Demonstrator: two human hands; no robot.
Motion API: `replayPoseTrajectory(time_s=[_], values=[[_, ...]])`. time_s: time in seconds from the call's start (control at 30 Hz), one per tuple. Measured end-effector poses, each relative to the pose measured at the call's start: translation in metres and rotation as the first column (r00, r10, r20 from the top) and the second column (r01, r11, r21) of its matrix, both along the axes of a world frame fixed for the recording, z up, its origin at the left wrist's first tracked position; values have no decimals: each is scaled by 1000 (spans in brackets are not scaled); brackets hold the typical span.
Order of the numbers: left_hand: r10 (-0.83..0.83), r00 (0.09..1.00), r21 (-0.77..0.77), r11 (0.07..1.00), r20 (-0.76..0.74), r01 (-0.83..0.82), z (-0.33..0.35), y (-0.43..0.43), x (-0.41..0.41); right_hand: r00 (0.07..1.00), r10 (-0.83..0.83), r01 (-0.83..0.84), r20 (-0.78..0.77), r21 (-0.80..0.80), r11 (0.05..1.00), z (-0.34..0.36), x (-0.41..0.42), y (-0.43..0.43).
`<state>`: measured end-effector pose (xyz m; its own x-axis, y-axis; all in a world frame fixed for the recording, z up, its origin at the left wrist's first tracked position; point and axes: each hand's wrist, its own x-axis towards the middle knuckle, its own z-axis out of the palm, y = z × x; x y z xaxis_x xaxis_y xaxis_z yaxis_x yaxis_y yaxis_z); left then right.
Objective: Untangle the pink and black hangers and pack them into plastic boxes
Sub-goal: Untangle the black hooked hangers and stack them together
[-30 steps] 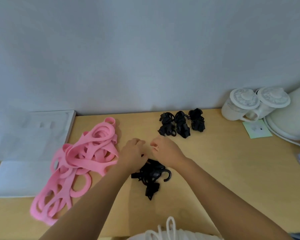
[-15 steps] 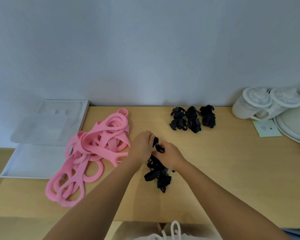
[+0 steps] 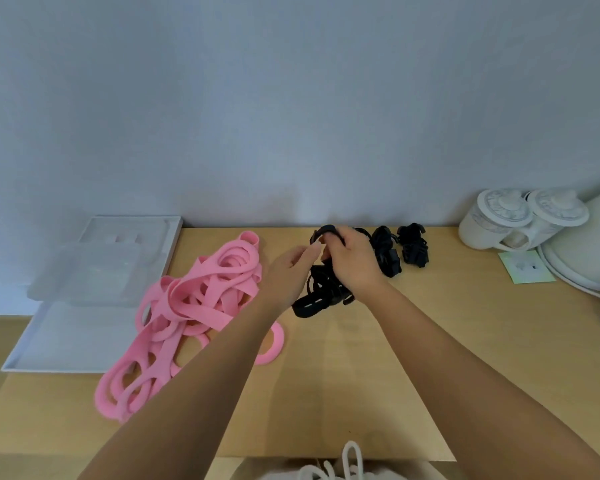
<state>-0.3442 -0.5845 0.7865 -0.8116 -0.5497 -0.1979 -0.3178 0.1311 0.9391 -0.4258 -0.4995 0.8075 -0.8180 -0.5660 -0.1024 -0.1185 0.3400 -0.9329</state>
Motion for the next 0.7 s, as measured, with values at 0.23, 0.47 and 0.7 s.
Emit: replayPoseTrajectory(time_s=[0.23,0.47,0.7], values=[[-278,961,62,958,-17,278,24,-2,-8,935,-169,236,311,-191,953,32,-17,-7],[16,987,109,994,-162,2,46,-13,-21,975,2,43,221,-197,979,41,-28,3],[128,968,103,989,-213,-108,90,-29,-42,977,207,-207,57,-10,978,46,-25,2]])
